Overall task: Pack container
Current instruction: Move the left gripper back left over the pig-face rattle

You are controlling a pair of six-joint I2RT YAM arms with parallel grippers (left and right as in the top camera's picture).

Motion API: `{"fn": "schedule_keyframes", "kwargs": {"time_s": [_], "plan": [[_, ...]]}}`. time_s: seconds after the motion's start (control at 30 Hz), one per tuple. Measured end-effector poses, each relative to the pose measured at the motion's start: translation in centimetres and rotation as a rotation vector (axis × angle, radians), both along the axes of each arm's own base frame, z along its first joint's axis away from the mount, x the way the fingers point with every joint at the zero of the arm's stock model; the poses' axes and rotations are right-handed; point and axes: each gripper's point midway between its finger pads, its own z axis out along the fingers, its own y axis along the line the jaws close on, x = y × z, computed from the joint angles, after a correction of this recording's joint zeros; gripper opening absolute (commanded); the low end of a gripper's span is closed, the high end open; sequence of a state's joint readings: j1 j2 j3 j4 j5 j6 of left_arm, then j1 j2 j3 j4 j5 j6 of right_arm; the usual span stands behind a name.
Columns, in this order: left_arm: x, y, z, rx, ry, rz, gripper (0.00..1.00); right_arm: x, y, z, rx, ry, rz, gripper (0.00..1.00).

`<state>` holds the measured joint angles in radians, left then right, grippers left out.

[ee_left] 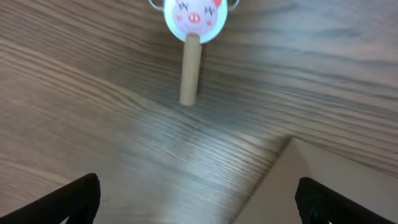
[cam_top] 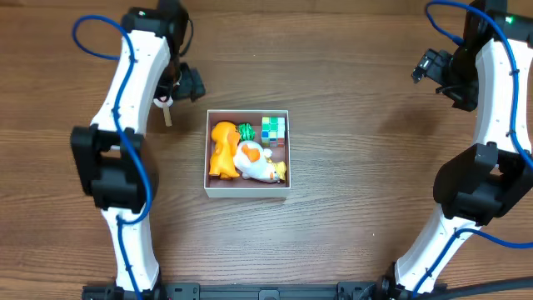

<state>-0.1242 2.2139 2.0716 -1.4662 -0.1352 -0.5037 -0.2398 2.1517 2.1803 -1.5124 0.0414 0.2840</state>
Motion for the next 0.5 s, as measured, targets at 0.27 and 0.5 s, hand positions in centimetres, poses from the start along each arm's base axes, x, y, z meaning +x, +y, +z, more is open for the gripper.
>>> {"fn": "schedule_keyframes", "kwargs": {"time_s": [0.27,0.5], "plan": [[0.9,-0.2,-2.1,-0.005,0.017,-0.071,1.0,0.0,0.0,0.0,-0.001,0.0,0.0,1.0],[2.6,1.7,-2.1,-0.02,-0.048,-0.034,1.0,0.0,0.0,0.0,0.0,0.0,0.0,1.0]]}}
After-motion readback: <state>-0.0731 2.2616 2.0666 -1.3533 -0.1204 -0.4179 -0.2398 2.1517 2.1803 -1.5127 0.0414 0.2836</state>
